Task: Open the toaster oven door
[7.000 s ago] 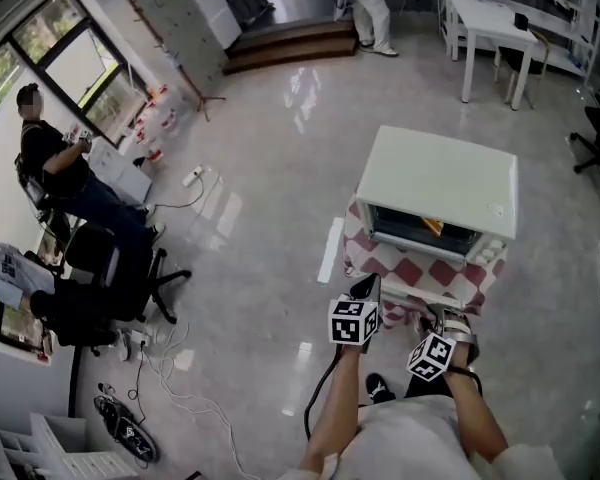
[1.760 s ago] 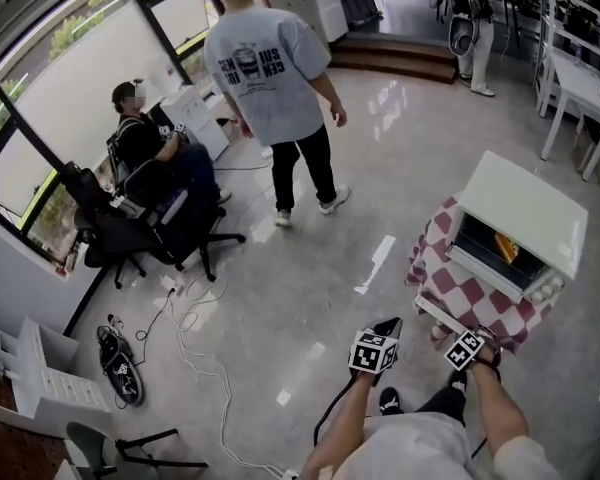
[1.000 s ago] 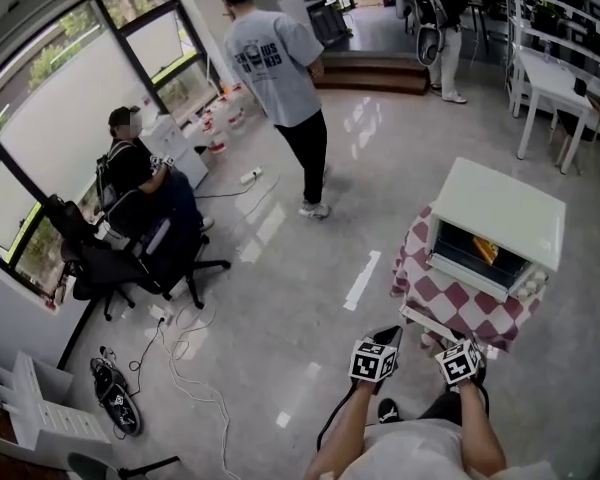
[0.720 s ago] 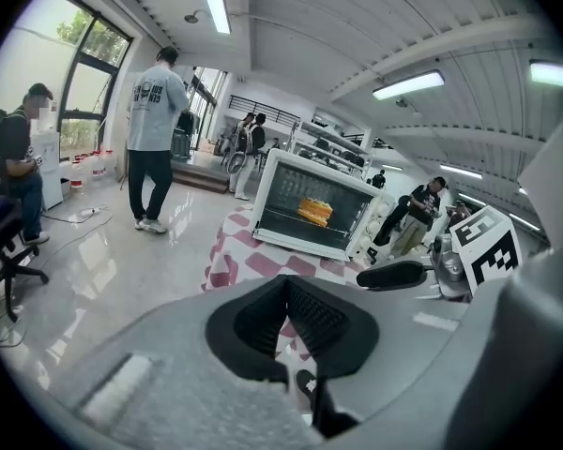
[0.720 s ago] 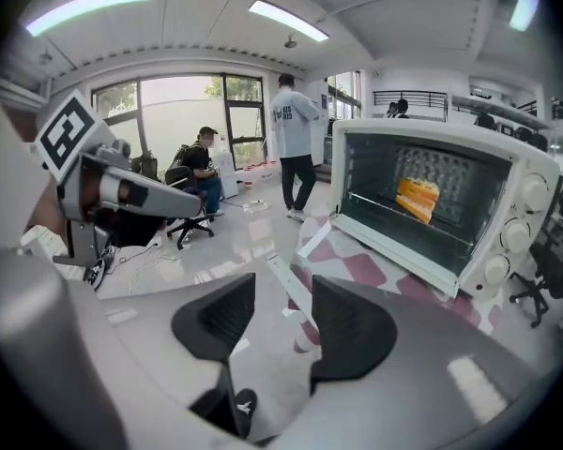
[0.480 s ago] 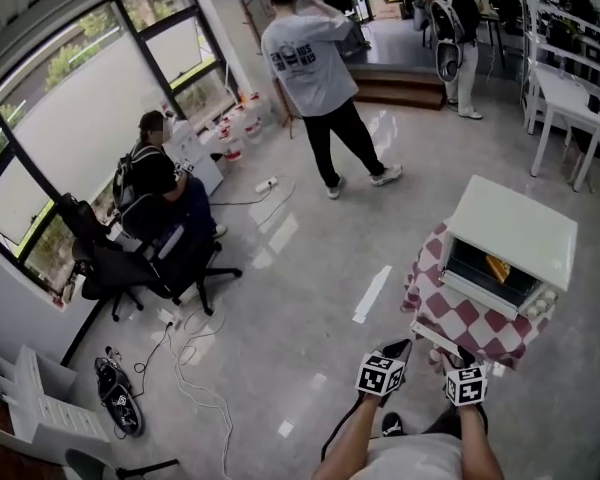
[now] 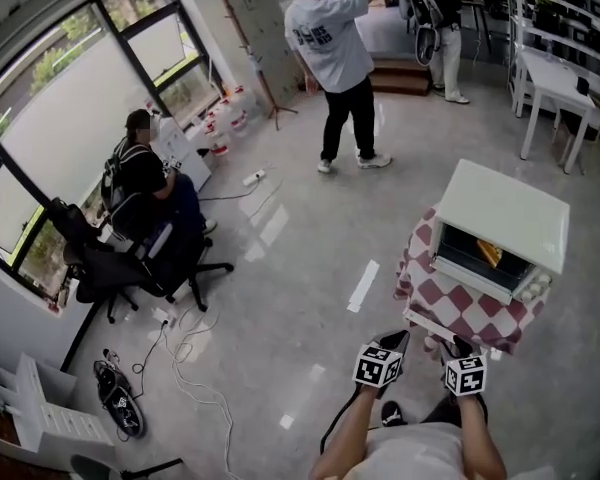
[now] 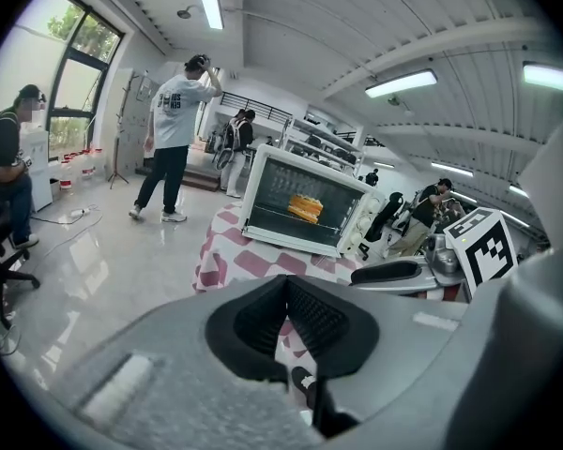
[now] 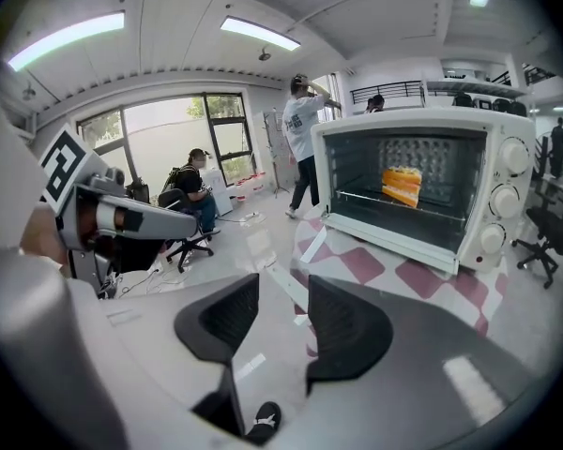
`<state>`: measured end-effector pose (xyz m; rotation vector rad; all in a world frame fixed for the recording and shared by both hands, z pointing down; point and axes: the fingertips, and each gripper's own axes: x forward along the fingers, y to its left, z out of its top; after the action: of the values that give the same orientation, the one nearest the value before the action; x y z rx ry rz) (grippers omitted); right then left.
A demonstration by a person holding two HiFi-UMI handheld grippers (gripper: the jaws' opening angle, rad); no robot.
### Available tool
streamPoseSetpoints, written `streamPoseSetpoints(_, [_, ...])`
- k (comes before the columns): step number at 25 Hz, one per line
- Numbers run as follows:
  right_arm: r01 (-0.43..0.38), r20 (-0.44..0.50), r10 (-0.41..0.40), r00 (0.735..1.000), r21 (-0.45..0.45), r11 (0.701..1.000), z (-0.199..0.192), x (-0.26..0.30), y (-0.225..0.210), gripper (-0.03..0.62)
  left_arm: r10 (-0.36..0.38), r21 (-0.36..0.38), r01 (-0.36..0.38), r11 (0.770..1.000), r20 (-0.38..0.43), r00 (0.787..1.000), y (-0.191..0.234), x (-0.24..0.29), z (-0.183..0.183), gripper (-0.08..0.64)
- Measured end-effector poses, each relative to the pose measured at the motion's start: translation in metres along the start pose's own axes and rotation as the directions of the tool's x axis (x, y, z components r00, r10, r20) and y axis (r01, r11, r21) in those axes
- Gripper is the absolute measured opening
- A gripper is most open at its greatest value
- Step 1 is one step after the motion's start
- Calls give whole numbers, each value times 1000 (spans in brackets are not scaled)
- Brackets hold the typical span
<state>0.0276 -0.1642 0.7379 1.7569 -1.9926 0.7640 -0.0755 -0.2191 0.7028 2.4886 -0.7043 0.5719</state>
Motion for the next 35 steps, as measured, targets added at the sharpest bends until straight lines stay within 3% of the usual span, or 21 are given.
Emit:
streamPoseSetpoints(22, [17, 27, -18, 999, 26, 1000, -4, -3, -6, 9, -9, -8, 9, 1000, -7, 1000, 1, 4, -5, 3])
streamPoseSetpoints(35, [9, 25, -10, 1000, 42, 999, -3, -2, -4, 3, -33, -8, 33, 999, -1, 999, -4, 6, -3, 3])
